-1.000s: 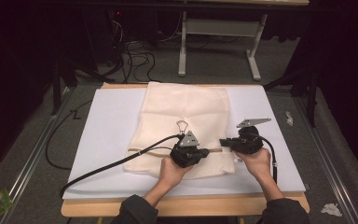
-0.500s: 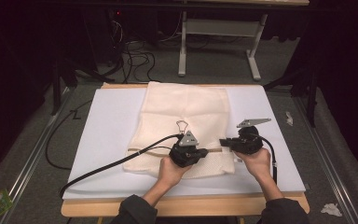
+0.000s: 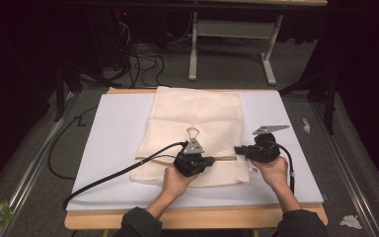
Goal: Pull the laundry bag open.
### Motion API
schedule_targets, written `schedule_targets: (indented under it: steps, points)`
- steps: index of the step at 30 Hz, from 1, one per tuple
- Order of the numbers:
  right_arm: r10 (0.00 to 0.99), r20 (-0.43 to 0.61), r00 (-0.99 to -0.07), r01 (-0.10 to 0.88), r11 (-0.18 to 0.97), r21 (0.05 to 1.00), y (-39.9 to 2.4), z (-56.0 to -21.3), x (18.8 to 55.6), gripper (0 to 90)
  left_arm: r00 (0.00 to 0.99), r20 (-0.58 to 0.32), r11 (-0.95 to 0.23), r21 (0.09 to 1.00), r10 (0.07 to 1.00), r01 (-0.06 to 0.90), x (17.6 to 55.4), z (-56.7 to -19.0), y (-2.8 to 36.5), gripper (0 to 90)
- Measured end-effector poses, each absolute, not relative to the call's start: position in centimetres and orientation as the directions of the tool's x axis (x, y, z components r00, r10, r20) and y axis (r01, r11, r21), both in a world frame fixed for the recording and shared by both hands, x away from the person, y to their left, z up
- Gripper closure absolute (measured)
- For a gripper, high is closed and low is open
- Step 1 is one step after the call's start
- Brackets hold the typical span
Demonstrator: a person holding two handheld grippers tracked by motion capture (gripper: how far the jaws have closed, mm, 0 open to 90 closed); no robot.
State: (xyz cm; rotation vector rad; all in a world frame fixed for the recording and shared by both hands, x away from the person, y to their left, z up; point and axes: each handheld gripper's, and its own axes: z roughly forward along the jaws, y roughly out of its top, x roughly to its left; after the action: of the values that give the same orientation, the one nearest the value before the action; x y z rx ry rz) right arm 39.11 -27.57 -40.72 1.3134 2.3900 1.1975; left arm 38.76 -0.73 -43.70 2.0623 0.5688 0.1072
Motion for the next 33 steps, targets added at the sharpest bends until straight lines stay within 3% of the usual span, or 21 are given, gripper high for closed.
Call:
schedule_targets:
  steps: [33]
  points:
    - [0.799, 0.205, -0.566, 0.648, 0.277, 0.710, -28.8, -41.2, 39.1, 88.3, 0.857, -0.100, -0.423, 0.837, 0.506, 0.348, 38.4, -43.1, 3.0, 87.1]
